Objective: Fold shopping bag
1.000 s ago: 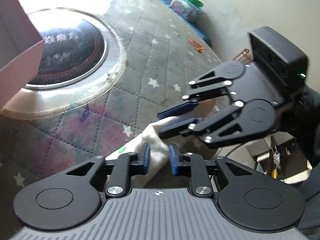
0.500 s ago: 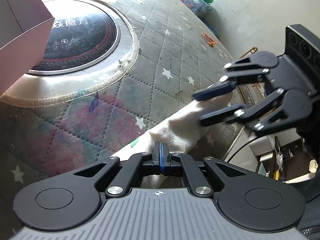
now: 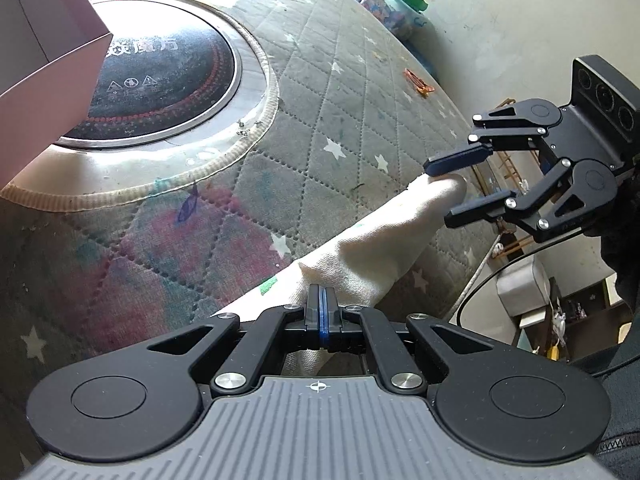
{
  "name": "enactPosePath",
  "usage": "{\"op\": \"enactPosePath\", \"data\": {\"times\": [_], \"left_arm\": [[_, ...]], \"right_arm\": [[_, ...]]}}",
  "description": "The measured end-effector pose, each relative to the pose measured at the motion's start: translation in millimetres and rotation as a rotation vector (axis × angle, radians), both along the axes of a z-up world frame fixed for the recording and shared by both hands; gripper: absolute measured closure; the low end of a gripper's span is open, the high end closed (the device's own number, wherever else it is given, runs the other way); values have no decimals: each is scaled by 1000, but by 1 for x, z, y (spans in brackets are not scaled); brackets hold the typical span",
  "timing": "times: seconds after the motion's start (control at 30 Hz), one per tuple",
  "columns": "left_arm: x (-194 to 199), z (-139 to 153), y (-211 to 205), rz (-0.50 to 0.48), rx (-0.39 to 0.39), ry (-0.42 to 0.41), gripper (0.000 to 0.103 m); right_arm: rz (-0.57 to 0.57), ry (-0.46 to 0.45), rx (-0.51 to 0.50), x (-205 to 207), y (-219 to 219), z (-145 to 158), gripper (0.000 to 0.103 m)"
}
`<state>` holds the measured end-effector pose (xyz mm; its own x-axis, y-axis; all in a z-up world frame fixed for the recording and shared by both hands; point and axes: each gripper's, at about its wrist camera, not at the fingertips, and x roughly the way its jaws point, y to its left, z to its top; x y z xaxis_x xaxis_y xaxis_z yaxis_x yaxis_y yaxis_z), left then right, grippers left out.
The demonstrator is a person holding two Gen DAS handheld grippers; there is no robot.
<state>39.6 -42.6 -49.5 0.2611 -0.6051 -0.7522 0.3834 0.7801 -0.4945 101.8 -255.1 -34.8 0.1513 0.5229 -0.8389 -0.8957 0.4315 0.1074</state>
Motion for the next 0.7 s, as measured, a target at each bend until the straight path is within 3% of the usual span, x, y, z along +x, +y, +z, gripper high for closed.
{"op": "enactPosePath", "data": {"times": [0.1,0.23,0.4,0.7], "left_arm": [[-1,0,-1,4,4,-2,100],[-5,2,-4,13,16,-15,100],[-9,3,-6,12,23,-28,100],[-9,3,-9,6,38,-28,100]], "right_arm": [[56,-38,-37,-8,3,0,56],[96,-105,-82,-16,6,-3,69],[111,-86,-100,-20,3,-6,72],[-75,187,16,21,-19,-14,79]]}}
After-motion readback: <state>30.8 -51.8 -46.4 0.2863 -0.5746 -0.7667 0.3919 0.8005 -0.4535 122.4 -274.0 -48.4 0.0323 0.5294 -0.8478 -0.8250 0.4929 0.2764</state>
